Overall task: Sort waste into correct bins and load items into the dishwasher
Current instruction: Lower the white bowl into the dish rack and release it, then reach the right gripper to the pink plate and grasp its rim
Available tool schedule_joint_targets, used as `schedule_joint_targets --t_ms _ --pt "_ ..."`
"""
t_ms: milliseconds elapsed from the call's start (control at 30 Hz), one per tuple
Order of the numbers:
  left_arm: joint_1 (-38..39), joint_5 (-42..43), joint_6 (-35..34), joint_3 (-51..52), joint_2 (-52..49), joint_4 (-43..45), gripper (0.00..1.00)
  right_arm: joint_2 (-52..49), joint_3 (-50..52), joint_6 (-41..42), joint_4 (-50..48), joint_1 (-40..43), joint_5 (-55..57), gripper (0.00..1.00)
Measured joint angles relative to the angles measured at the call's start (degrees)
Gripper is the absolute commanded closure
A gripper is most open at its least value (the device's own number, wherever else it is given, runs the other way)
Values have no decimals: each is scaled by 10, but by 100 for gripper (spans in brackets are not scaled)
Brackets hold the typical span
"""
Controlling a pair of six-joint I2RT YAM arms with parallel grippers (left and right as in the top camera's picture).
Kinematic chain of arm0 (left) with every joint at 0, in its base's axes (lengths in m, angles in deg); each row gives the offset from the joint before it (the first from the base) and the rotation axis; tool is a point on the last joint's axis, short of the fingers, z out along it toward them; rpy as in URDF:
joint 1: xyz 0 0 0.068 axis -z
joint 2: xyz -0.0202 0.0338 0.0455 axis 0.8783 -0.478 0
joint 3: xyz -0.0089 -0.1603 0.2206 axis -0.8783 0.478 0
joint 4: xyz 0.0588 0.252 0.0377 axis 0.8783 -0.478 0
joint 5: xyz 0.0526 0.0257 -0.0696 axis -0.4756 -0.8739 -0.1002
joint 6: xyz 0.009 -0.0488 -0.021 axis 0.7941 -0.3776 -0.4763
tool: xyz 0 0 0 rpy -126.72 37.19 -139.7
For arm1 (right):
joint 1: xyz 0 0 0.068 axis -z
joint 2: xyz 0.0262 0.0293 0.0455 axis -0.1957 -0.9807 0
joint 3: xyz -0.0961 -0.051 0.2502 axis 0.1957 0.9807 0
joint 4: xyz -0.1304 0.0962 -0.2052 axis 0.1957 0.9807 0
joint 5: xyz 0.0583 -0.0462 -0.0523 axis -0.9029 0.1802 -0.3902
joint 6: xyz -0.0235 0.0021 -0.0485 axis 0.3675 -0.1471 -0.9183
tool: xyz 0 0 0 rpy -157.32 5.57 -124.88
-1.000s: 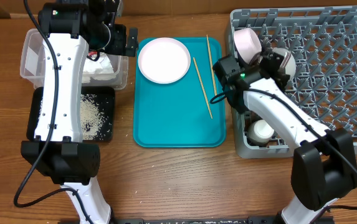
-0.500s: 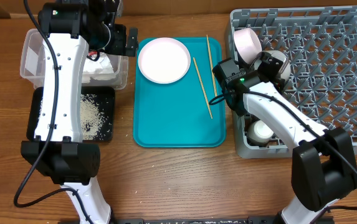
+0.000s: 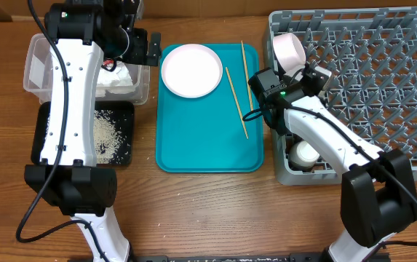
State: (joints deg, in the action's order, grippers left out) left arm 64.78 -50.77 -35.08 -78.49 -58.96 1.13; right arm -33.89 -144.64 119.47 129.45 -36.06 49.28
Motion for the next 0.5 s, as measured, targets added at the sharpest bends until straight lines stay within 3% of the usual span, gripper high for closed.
schedule_joint_targets --t_ms 67,133,167,233,367,500 --pt "0 0 0 0 0 0 0 0 0 0 1 0 -27 84" --pt "0 0 0 0 0 0 0 0 0 1 1 0 -52 63" --pt "0 0 0 0 0 0 0 0 0 -4 2 0 -65 60" --pt "0 0 0 0 0 0 0 0 -9 -35 8 0 -98 39" --pt "0 0 0 0 0 0 0 1 -66 -102 16 0 -175 27" --pt "0 0 0 0 0 0 0 13 -147 -155 26 0 -258 26"
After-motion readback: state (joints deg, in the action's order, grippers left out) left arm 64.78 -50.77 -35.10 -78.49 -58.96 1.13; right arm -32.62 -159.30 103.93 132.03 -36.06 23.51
